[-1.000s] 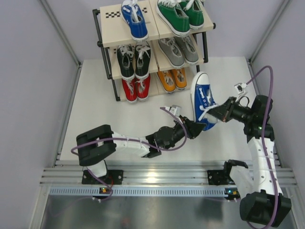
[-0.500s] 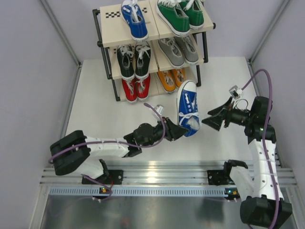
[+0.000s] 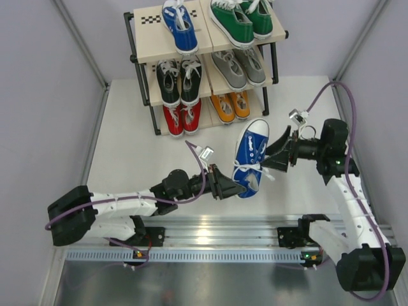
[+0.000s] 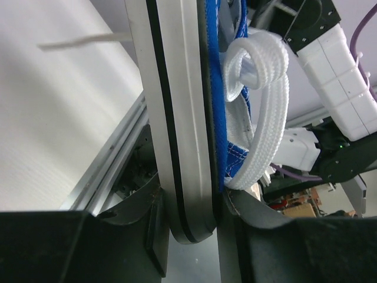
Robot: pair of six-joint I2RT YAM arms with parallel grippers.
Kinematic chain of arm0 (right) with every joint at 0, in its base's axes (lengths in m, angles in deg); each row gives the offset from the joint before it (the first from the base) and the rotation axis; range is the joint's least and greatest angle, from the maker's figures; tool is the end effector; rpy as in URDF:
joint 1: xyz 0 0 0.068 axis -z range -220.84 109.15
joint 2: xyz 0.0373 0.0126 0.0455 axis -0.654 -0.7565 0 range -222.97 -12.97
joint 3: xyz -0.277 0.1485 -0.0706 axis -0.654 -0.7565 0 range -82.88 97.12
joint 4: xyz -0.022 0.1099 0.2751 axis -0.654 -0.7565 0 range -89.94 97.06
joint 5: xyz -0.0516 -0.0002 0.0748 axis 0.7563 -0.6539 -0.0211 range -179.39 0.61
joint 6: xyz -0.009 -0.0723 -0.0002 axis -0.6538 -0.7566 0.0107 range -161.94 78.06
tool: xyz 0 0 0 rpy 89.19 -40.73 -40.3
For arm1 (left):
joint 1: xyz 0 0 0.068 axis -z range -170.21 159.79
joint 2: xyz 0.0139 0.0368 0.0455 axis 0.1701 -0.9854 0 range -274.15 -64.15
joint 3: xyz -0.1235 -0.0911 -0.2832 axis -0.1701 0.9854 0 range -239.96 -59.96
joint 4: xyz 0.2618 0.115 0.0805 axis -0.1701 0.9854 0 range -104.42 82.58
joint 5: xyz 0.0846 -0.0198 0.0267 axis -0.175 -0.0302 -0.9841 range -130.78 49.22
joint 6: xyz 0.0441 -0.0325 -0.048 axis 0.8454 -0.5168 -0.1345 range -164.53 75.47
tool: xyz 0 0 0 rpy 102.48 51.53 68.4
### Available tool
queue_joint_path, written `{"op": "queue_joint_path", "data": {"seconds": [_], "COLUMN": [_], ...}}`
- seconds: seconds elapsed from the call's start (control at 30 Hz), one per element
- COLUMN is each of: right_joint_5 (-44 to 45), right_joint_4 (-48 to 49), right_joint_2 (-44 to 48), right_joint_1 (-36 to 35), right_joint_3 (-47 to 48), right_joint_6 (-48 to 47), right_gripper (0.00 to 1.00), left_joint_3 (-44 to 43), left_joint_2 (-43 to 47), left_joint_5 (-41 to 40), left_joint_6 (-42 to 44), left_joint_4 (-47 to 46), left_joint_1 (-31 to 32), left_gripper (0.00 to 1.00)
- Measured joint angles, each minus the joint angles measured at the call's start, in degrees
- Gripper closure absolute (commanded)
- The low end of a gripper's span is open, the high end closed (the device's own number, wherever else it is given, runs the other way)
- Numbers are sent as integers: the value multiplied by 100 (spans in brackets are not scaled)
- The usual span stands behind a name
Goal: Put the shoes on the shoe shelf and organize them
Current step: Pick up the shoe at the center of the board.
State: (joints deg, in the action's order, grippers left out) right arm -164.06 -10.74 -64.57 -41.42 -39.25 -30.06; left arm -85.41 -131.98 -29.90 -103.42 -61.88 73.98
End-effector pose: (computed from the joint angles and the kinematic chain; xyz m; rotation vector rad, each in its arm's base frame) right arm 0.1932 0.0603 0.3413 -0.6549 1.8057 1.4315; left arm 0.1131 -0.2601 0.2705 0.2686 1.7791 -1.8003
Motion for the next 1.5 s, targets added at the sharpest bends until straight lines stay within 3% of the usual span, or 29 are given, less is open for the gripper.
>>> {"op": "queue_joint_path", "data": {"seconds": [0.2,0.3,0.33,0.43,0.5,0.53,0.63,0.73,0.8,0.9,1.0,1.03,1.07,1.13,1.23,1.27,1.33,1.37,1.5], "right_joint_5": [254,330,332,341,306,282,256,267,271,258,175,133,105,85,76,83,111,149,297], "right_joint_4": [929,1327,1475,1917,2225,2380,2660,2643,2509,2509,2767,2883,2999,3161,3289,3305,3305,3298,3285], "right_joint_2": [-52,-177,-229,-356,-415,-444,-485,-485,-485,-505,-538,-549,-555,-560,-557,-551,-535,-520,-503], "right_joint_1": [-496,-570,-575,-590,-608,-621,-699,-793,-800,-807,-833,-833,-833,-835,-839,-837,-809,-787,-638], "right_joint_3": [2,2,2,0,0,0,2,4,35,44,42,39,37,35,33,35,33,35,35], "right_joint_6": [964,1368,1515,1976,2267,2420,2643,2610,2529,2535,2789,2909,3012,3193,3285,3298,3320,3342,3495], "right_gripper": [18,34,45,57,51,35,15,8,12,29,60,84,98,100,100,100,100,100,100], "left_joint_3": [37,37,35,24,0,-28,-118,-166,-179,-188,-188,-188,-188,-188,-190,-188,-188,-188,-188], "left_joint_2": [50,63,63,61,57,55,44,37,72,173,245,254,264,286,352,389,463,511,807], "left_joint_5": [142,177,186,249,308,348,634,1049,1169,1185,1139,1128,1108,1064,955,898,826,778,592], "left_joint_6": [-46,-72,-79,-87,-101,-109,-149,-144,-140,-101,-81,-50,-4,52,170,216,293,356,527], "left_joint_4": [-20,-57,-66,-127,-155,-166,-90,-2,46,210,313,334,350,361,463,520,599,608,588], "left_joint_1": [-31,-57,-59,-63,-72,-74,-61,28,50,37,35,33,35,39,44,48,63,76,74], "left_gripper": [100,100,100,100,100,100,100,100,100,100,100,100,100,100,86,67,54,39,23]}}
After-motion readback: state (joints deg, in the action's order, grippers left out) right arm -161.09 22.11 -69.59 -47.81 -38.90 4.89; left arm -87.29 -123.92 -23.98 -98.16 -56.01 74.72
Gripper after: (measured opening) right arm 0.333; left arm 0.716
